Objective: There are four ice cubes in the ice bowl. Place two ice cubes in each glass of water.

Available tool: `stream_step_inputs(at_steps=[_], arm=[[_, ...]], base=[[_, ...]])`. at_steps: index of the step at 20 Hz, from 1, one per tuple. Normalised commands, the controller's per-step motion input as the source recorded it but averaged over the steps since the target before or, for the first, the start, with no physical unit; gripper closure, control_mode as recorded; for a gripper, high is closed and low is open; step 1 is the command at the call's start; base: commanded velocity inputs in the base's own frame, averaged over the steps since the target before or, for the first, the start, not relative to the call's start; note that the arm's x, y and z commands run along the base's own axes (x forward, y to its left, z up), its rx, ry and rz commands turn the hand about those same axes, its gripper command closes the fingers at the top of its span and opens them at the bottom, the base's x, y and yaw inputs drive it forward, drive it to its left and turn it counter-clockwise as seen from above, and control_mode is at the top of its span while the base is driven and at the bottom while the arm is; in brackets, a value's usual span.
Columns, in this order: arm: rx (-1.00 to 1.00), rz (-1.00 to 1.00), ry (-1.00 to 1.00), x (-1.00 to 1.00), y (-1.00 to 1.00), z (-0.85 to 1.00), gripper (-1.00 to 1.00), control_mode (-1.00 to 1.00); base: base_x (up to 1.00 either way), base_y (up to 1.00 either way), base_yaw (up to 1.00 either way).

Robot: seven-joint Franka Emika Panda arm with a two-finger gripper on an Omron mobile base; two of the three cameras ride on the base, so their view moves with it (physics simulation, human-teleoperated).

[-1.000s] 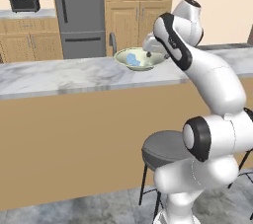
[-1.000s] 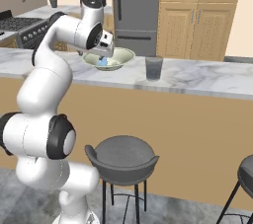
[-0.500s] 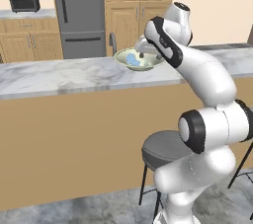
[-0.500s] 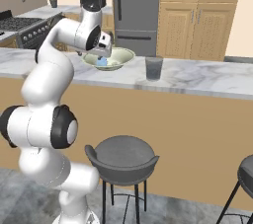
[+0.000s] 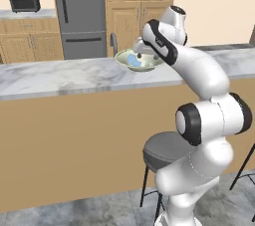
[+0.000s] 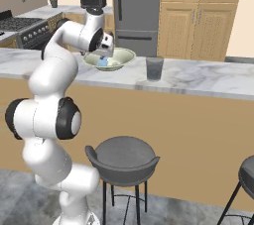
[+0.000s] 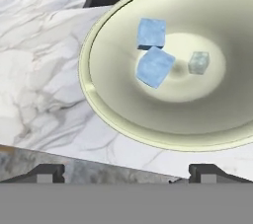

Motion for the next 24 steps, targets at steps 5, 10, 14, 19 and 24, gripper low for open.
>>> stream_step_inputs(at_steps=[5, 10, 14, 19, 24], arm=[[0.00, 0.00, 0.00, 0.32, 0.00, -0.16, -1.00, -1.00], [0.00, 0.00, 0.00, 0.29, 0.02, -0.17, -1.00, -1.00], [0.00, 0.00, 0.00, 0.29, 0.08, -0.14, -1.00, -1.00], [0.00, 0.00, 0.00, 0.29, 0.12, -0.08, -1.00, -1.00], [0.00, 0.00, 0.00, 0.28, 0.04, -0.04, -1.00, -1.00]], base=[[0.00, 0.00, 0.00], [0.00, 0.00, 0.00], [0.00, 0.00, 0.00], [0.00, 0.00, 0.00], [0.00, 0.00, 0.00]])
